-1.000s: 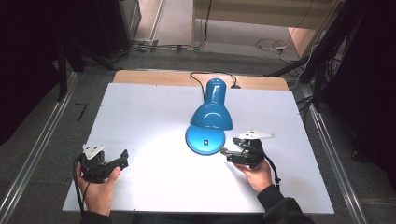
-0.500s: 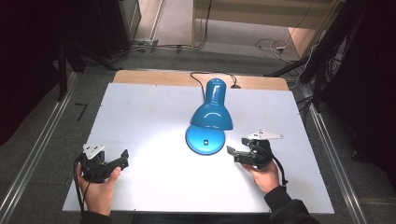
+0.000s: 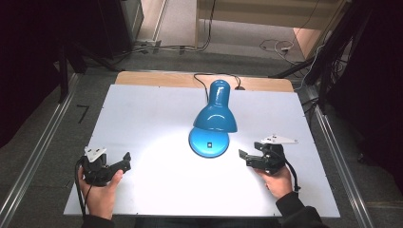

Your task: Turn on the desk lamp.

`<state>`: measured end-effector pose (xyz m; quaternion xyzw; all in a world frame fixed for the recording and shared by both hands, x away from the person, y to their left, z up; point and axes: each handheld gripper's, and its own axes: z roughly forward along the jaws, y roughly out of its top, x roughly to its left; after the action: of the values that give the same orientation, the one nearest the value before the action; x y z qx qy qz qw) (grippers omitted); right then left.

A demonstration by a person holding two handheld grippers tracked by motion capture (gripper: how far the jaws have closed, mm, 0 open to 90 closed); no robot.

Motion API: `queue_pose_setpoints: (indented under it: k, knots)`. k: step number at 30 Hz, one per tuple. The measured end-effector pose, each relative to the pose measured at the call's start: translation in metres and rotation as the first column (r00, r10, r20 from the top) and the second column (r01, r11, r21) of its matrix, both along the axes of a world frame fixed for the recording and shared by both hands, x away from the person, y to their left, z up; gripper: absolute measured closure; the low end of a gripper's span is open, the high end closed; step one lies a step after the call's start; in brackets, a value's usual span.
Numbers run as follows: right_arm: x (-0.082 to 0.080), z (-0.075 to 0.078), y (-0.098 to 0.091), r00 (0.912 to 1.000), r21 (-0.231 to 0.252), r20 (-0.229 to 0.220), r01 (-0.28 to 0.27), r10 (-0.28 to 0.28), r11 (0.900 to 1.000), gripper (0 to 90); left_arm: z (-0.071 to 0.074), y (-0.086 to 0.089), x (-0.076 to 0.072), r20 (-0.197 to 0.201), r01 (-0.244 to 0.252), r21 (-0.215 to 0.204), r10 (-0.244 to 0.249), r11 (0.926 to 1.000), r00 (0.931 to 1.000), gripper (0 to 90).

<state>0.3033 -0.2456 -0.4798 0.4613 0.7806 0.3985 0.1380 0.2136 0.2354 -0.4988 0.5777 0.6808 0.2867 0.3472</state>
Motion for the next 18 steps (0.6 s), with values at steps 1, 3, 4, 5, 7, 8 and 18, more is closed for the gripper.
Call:
queue_pose_setpoints:
  k: [1, 3, 4, 5, 7, 8, 18]
  knots:
    - [0.000, 0.000, -0.002, 1.0000, -0.002, -0.002, 0.003, -0.003, 1.0000, 22.4, 0.000, 0.000, 0.000, 0.000, -0.001, 0.000, 0.001, 1.0000, 1.0000, 9.9]
    - [-0.001, -0.001, -0.009, 0.9998, -0.004, -0.003, 0.017, -0.017, 0.9998, 22.2, 0.000, 0.000, 0.000, 0.001, 0.000, -0.001, 0.000, 1.0000, 1.0000, 9.9]
    - [-0.001, -0.001, -0.009, 0.9998, -0.004, -0.003, 0.017, -0.017, 0.9998, 22.2, 0.000, 0.000, 0.000, 0.000, -0.001, 0.000, 0.001, 1.0000, 1.0000, 9.9]
    - [-0.002, -0.001, -0.011, 0.9997, -0.004, -0.003, 0.023, -0.023, 0.9997, 22.2, 0.000, 0.000, 0.000, 0.000, 0.000, 0.001, 0.000, 1.0000, 1.0000, 9.9]
    - [-0.002, -0.001, -0.017, 0.9993, -0.001, -0.003, 0.036, -0.036, 0.9993, 22.2, 0.000, 0.000, 0.000, 0.000, 0.000, 0.001, 0.000, 1.0000, 1.0000, 9.9]
    - [-0.003, -0.001, -0.020, 0.9992, -0.001, -0.002, 0.041, -0.041, 0.9992, 22.2, 0.000, 0.000, 0.000, 0.000, -0.001, 0.002, 0.001, 1.0000, 1.0000, 9.9]
    - [-0.006, -0.003, -0.050, 0.9942, -0.005, 0.001, 0.107, -0.107, 0.9942, 22.0, 0.000, 0.000, 0.000, -0.004, 0.001, 0.004, -0.001, 1.0000, 1.0000, 9.9]
